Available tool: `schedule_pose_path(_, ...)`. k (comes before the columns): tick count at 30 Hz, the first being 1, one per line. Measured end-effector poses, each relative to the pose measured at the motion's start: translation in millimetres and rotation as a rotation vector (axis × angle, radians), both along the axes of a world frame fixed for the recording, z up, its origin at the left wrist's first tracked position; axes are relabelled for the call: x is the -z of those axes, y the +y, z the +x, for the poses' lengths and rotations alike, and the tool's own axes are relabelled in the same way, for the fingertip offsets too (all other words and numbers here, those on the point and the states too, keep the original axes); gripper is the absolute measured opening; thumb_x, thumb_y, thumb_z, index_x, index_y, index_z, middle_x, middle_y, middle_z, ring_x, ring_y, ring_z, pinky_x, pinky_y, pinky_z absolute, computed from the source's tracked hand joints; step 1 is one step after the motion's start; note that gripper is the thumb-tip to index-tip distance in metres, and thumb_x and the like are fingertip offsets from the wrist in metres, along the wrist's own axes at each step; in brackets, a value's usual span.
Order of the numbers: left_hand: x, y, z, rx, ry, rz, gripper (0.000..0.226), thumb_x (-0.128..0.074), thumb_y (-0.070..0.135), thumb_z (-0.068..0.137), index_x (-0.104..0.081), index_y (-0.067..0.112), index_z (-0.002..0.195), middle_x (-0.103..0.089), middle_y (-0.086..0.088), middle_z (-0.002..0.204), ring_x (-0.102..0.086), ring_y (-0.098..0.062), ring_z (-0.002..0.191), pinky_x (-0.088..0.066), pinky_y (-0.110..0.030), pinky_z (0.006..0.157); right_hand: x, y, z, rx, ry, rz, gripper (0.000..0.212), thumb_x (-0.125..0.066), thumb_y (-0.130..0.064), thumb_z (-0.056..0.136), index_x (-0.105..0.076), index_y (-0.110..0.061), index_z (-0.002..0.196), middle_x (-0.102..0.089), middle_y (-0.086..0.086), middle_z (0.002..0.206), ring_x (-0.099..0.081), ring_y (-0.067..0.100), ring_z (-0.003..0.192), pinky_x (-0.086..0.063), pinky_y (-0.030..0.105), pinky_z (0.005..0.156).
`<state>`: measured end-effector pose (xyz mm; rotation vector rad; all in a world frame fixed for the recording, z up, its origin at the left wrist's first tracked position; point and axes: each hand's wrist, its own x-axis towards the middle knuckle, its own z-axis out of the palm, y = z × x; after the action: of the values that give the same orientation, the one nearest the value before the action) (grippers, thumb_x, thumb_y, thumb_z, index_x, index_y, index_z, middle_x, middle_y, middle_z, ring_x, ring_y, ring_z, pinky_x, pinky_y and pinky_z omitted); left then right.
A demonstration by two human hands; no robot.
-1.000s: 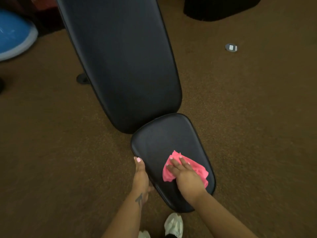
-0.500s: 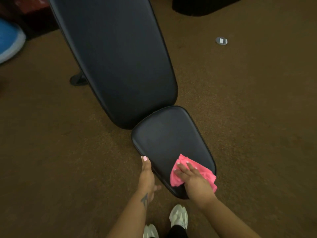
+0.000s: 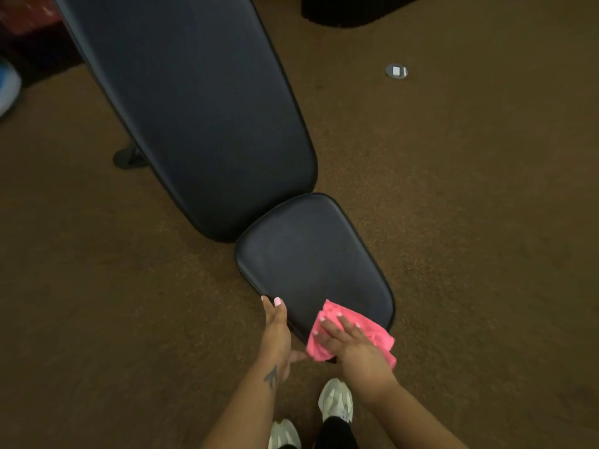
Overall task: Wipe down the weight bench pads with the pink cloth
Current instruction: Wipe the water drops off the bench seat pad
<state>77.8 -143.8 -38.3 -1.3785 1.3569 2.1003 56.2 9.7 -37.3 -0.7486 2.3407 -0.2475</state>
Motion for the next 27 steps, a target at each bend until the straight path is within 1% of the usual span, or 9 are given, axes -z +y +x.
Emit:
schedule_pose_path(4, -0.1, 1.8, -0.6, 0.002, 0.017, -0.002, 0.06, -0.027, 0.056, 0.098, 0.008, 0.051, 0.147, -0.017, 0.004, 0.16, -0.026, -0.03, 0.143, -0.043, -0.07, 0.09, 6.6, 4.9, -21.7, 0.123, 0.011, 0.019, 0.071, -0.038, 0.003, 0.087, -0.021, -0.032, 0.146, 0.003, -0.01, 0.156, 0.007, 0.02, 0.144, -0.001, 0.037, 0.115)
schedule_pose_path(10, 3.2, 7.2, -0.3, -0.026, -0.003, -0.036, 0.061, -0.029, 0.056, 0.098, 0.006, 0.052, 0.147, -0.01, 0.004, 0.162, -0.016, -0.031, 0.147, -0.041, -0.07, 0.093, 2.3, -13.6, -7.3, 0.034, -0.008, 0.0, 0.076, -0.043, 0.004, 0.087, -0.011, -0.03, 0.147, 0.017, -0.008, 0.149, 0.015, 0.015, 0.137, -0.002, 0.044, 0.114)
schedule_pose_path(12, 3.5, 9.8, -1.7, -0.032, -0.014, -0.044, 0.06, -0.028, 0.055, 0.099, 0.007, 0.05, 0.148, -0.007, 0.005, 0.162, -0.014, -0.031, 0.147, -0.037, -0.071, 0.096, 9.7, -4.2, 5.6, -0.095, 0.078, -0.047, 0.075, -0.06, -0.002, 0.075, -0.035, -0.028, 0.141, -0.012, -0.002, 0.153, -0.012, 0.023, 0.14, -0.018, 0.046, 0.111)
schedule_pose_path(14, 2.2, 12.1, -3.4, -0.044, -0.012, -0.041, 0.06, -0.028, 0.052, 0.1, 0.008, 0.049, 0.148, -0.007, 0.005, 0.162, -0.014, -0.032, 0.147, -0.036, -0.072, 0.096, 12.9, 12.3, 13.2, -0.119, 0.058, 0.003, 0.068, -0.077, -0.02, 0.049, -0.064, -0.038, 0.113, -0.057, -0.007, 0.13, -0.054, 0.022, 0.119, -0.045, 0.039, 0.094)
schedule_pose_path(16, 2.2, 13.6, -4.6, -0.047, -0.009, -0.03, 0.061, -0.03, 0.051, 0.1, 0.008, 0.049, 0.148, -0.006, 0.005, 0.162, -0.014, -0.033, 0.147, -0.036, -0.073, 0.095, 11.6, 27.3, 12.9, -0.09, 0.086, 0.097, 0.07, -0.086, -0.03, 0.035, -0.068, -0.044, 0.1, -0.064, -0.015, 0.118, -0.062, 0.015, 0.11, -0.045, 0.033, 0.09)
schedule_pose_path(18, 2.2, 13.4, -4.9, -0.045, -0.014, -0.034, 0.062, -0.03, 0.051, 0.1, 0.009, 0.049, 0.148, -0.006, 0.006, 0.162, -0.015, -0.033, 0.147, -0.037, -0.073, 0.095, 5.2, 37.0, 2.1, 0.051, 0.057, 0.028, 0.066, -0.083, -0.021, 0.052, -0.064, -0.041, 0.112, -0.054, -0.011, 0.132, -0.05, 0.019, 0.125, -0.03, 0.034, 0.103)
schedule_pose_path(20, 2.1, 13.3, -5.7, -0.038, -0.019, -0.049, 0.062, -0.03, 0.052, 0.1, 0.01, 0.049, 0.148, -0.007, 0.006, 0.162, -0.016, -0.033, 0.147, -0.037, -0.072, 0.096, 4.1, 36.0, -15.1, 0.133, 0.062, -0.042, 0.064, -0.056, -0.001, 0.08, -0.046, -0.033, 0.135, -0.025, -0.009, 0.152, -0.017, 0.023, 0.143, -0.009, 0.036, 0.114)
schedule_pose_path(22, 2.4, 14.7, -6.4, -0.024, -0.02, -0.062, 0.063, -0.03, 0.052, 0.099, 0.011, 0.049, 0.148, -0.006, 0.005, 0.162, -0.016, -0.034, 0.147, -0.036, -0.071, 0.098, 4.5, 27.2, -28.6, 0.186, 0.024, -0.031, 0.068, -0.04, 0.003, 0.086, -0.029, -0.03, 0.144, -0.005, -0.009, 0.156, 0.002, 0.02, 0.145, -0.003, 0.036, 0.116)
schedule_pose_path(27, 1.5, 15.8, -7.0, -0.015, -0.026, -0.068, 0.062, -0.028, 0.051, 0.1, 0.012, 0.049, 0.147, -0.009, 0.005, 0.162, -0.021, -0.033, 0.145, -0.039, -0.069, 0.097, 10.4, 3.8, -26.5, 0.187, -0.012, -0.047, 0.068, -0.036, 0.002, 0.089, -0.019, -0.03, 0.147, 0.003, -0.008, 0.157, 0.007, 0.021, 0.144, -0.001, 0.037, 0.115)
